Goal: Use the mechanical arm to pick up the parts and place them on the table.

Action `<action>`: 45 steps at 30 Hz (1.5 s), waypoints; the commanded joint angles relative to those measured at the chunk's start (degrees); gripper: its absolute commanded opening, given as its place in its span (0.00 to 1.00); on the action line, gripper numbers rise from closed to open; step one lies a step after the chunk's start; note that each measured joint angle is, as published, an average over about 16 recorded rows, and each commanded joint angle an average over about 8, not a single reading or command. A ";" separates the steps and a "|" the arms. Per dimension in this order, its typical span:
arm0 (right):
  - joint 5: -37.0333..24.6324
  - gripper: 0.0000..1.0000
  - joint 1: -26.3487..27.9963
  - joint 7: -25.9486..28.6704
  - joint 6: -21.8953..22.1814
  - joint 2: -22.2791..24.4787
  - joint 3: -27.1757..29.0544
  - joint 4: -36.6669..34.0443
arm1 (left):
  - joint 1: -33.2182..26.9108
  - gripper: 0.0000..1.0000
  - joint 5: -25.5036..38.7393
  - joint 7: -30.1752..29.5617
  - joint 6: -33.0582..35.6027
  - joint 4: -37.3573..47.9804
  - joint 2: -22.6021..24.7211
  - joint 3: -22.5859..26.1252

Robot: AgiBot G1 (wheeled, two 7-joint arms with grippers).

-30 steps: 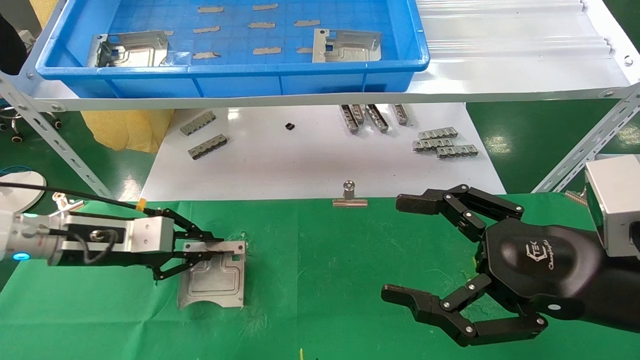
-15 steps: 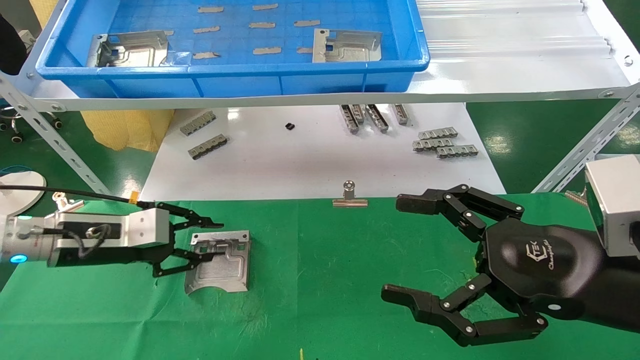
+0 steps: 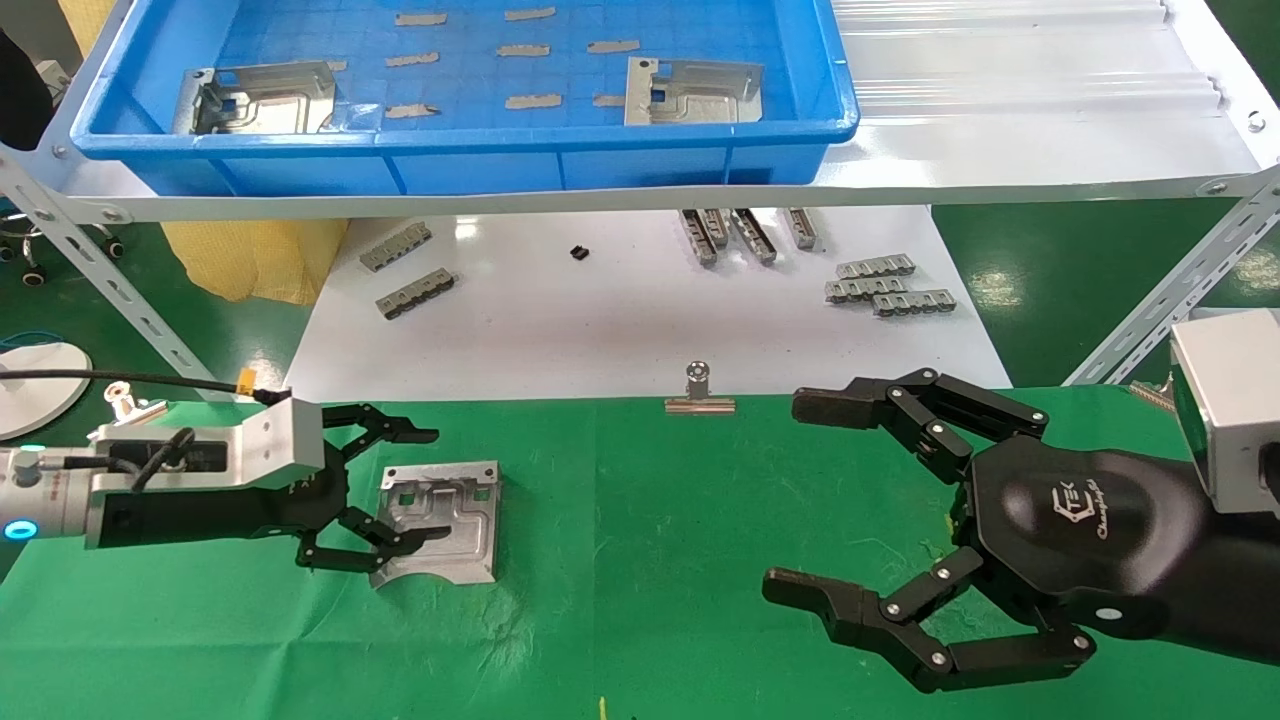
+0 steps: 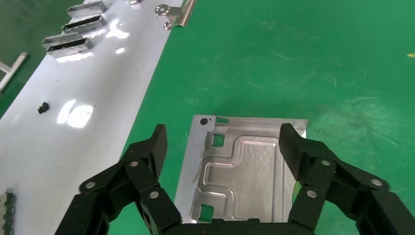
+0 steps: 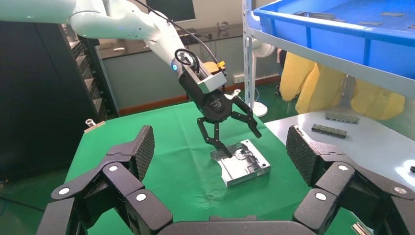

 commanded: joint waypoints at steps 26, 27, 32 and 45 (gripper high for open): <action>0.00 1.00 0.00 0.00 0.00 0.00 0.00 0.00 | 13.09 1.00 -8.21 -19.74 -1.32 -28.73 -8.21 -11.78; 0.00 1.00 0.00 0.00 0.00 0.00 0.00 0.00 | 13.68 1.00 -8.59 -20.65 -1.38 -30.02 -8.58 -12.32; 0.00 1.00 0.00 0.00 0.00 0.00 0.00 0.00 | 16.60 1.00 -10.44 -25.12 -1.64 -36.37 -10.41 -14.96; 0.00 1.00 0.00 0.00 0.00 0.00 0.00 0.00 | 24.23 1.00 -15.26 -36.78 -2.33 -52.95 -15.18 -21.87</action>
